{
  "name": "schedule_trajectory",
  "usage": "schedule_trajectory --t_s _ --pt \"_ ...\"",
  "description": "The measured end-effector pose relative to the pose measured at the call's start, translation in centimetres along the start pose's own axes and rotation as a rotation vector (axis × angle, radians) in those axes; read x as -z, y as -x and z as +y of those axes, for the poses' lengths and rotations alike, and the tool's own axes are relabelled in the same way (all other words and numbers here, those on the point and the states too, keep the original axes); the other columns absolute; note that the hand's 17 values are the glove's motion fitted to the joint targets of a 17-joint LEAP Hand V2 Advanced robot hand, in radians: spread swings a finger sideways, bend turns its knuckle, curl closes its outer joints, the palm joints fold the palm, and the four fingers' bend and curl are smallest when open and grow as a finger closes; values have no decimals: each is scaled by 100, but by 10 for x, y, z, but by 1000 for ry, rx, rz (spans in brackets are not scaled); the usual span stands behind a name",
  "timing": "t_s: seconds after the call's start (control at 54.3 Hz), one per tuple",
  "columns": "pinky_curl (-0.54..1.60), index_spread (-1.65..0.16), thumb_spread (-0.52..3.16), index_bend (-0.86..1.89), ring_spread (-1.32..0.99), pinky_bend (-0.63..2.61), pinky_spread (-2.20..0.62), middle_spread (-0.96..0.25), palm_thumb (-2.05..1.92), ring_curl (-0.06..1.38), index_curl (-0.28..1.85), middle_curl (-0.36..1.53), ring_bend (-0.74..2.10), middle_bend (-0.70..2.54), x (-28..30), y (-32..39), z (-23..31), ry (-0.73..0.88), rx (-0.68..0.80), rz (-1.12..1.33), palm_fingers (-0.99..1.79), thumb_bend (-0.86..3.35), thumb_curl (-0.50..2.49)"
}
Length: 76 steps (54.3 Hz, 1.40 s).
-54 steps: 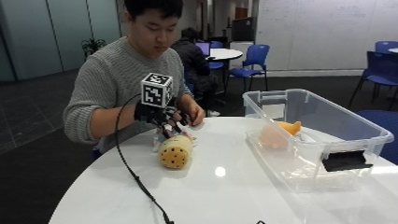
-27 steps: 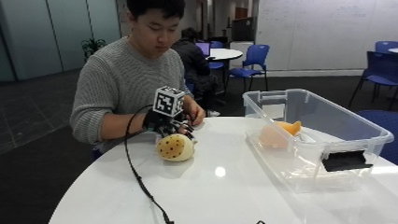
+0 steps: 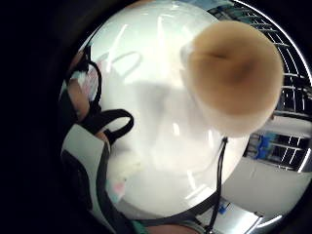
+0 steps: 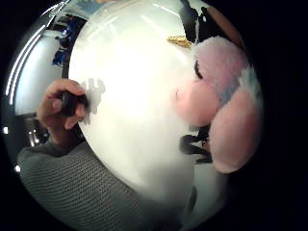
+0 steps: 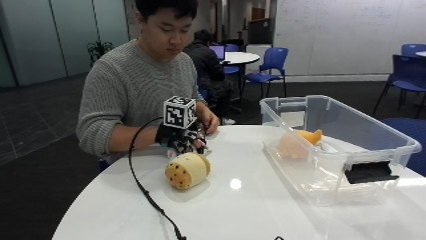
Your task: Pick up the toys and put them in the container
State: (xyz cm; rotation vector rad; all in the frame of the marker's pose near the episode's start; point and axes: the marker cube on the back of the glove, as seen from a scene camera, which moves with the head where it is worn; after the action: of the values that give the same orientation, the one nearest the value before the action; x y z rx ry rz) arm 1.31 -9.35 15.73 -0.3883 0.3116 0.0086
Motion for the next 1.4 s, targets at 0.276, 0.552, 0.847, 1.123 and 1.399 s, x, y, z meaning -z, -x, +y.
schedule_trajectory --t_s 0.276,0.552,0.847,1.123,1.399 --pt "35 -38 112 14 -42 125 -42 -24 72 50 11 47 124 29 111 -8 -4 -132 101 -185 68 15 71" --pt "36 -39 99 13 -42 121 -42 -26 73 51 10 51 122 25 188 -22 -9 -260 142 -105 71 12 82" --pt "37 -40 92 13 -42 118 -42 -26 72 52 8 55 120 20 251 -34 -151 -365 215 -124 71 9 91" --pt "38 -40 89 13 -43 119 -42 -26 72 53 7 56 119 17 249 -34 -346 -312 0 -67 67 7 98" --pt "40 -40 89 11 -43 123 -41 -26 70 55 7 55 119 17 213 -52 -390 -192 54 -38 59 4 103"
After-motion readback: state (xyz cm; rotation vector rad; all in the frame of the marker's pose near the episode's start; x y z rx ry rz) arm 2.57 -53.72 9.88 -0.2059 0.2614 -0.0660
